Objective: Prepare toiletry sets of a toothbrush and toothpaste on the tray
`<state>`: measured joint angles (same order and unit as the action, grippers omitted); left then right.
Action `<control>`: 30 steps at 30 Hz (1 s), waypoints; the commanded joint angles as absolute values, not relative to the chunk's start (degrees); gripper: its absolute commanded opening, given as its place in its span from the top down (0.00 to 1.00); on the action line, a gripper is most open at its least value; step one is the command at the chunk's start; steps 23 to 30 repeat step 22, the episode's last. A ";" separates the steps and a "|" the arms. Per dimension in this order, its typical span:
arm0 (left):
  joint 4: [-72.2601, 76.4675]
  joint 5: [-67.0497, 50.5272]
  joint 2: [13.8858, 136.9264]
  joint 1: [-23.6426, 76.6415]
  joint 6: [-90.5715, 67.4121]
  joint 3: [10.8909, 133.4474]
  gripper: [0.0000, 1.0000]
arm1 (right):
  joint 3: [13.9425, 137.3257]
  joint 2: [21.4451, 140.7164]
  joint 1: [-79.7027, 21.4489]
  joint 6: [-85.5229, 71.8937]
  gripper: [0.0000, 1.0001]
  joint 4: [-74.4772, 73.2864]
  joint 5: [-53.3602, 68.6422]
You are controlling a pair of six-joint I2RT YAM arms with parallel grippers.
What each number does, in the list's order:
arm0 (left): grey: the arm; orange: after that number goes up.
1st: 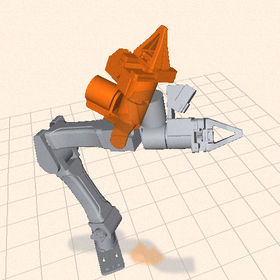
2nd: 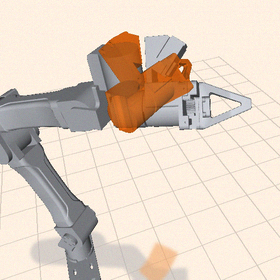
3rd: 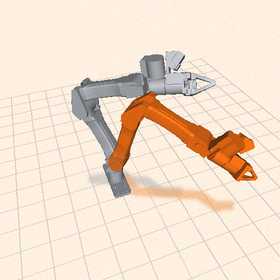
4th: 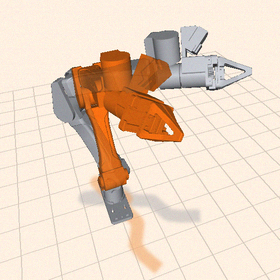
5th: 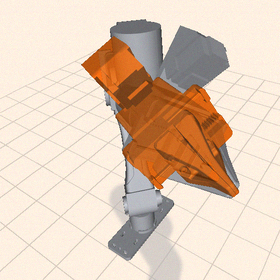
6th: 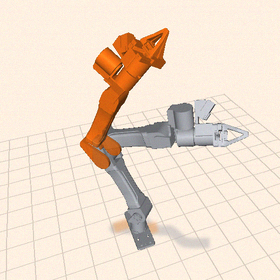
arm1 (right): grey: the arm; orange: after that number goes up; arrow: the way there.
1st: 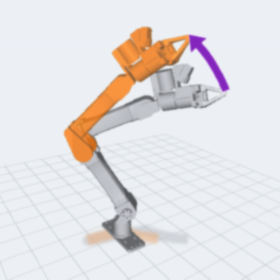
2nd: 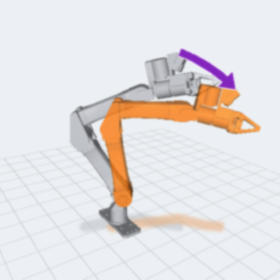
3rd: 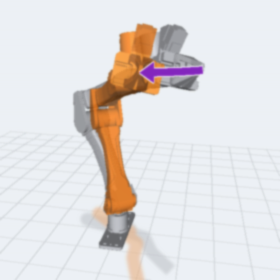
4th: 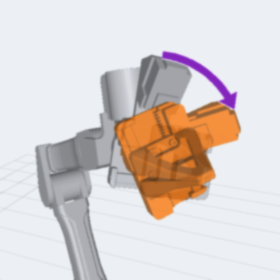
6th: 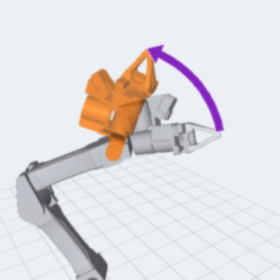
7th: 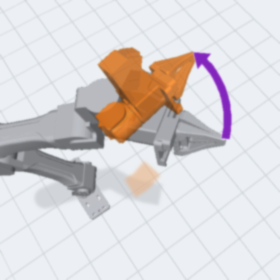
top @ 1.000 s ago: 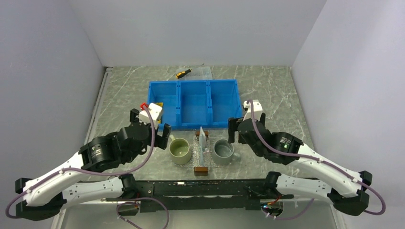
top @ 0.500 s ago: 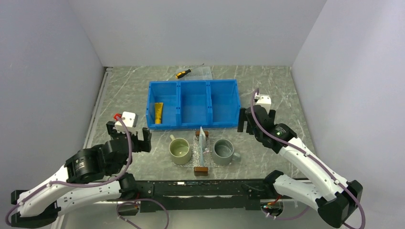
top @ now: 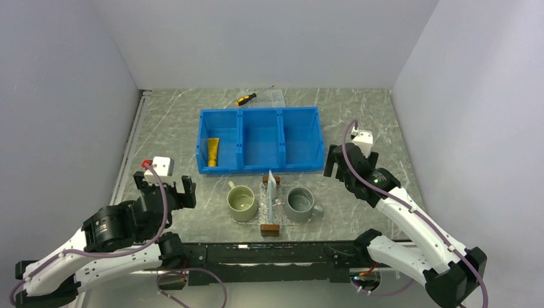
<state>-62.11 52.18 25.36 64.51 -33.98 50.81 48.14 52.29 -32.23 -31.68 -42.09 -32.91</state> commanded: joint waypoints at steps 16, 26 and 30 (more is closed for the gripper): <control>-63.60 53.50 20.08 63.82 -38.82 50.42 0.01 | 49.24 49.33 -32.07 -39.67 0.00 -47.43 -39.28; -62.57 52.28 19.79 63.34 -37.77 50.27 0.00 | 48.76 48.76 -32.08 -39.73 0.00 -46.83 -38.64; -62.57 52.28 19.79 63.34 -37.77 50.27 0.00 | 48.76 48.76 -32.08 -39.73 0.00 -46.83 -38.64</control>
